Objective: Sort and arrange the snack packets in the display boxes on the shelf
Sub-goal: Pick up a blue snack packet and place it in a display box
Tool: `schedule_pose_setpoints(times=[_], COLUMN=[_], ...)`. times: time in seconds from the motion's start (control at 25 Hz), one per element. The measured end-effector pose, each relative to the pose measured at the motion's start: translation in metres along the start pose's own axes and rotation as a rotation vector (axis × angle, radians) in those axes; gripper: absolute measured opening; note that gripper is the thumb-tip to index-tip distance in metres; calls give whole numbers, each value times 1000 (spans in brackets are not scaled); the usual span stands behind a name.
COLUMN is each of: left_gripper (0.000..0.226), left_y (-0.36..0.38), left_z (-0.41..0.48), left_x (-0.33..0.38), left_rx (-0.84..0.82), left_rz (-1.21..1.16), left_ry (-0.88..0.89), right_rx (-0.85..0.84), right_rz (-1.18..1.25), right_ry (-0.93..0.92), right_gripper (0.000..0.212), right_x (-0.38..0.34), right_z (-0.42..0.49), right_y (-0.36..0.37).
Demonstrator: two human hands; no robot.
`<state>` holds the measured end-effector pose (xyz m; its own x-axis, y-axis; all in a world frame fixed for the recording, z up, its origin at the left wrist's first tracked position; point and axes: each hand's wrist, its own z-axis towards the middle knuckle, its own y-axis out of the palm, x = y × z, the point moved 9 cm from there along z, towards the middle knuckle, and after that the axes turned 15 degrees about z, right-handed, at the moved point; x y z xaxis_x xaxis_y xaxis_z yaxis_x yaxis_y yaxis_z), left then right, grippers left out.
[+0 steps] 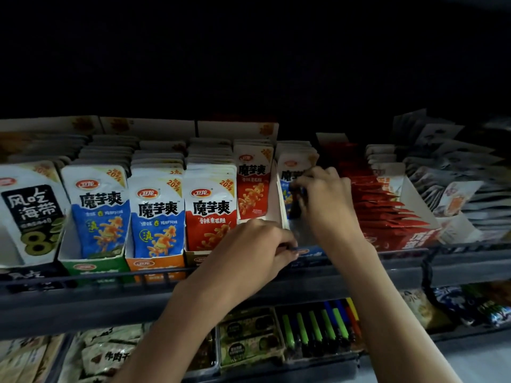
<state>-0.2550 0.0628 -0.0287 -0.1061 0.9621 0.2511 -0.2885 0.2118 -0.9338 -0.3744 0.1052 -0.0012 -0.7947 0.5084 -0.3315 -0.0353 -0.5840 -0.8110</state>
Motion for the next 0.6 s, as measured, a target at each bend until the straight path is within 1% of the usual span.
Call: schedule_pose_setpoints(times=[0.04, 0.08, 0.28, 0.4, 0.44, 0.52, 0.6], left_gripper=[21, 21, 21, 20, 20, 20, 21], left_y=[0, -1, 0, 0, -1, 0, 0], left_z=[0, 0, 0, 1, 1, 0, 0], left_x=[0, 0, -1, 0, 0, 0, 0], left_rx=[-1, -4, -19, -23, -23, -28, -33], left_rz=[0, -2, -15, -14, -13, -13, -9], left_ry=[-1, -2, 3, 1, -1, -9, -9], right_rx=[-28, -35, -31, -31, -51, -158, -249], right_rz=[-79, -98, -77, -97, -131, -224, -261], right_ry=[-10, -3, -4, -1, -2, 4, 20], right_gripper=[39, 42, 44, 39, 35, 31, 36], right_x=[-2, -4, -5, -4, -4, -5, -4], right_z=[0, 1, -1, 0, 0, -3, -7], right_y=[3, 3, 5, 5, 8, 18, 28])
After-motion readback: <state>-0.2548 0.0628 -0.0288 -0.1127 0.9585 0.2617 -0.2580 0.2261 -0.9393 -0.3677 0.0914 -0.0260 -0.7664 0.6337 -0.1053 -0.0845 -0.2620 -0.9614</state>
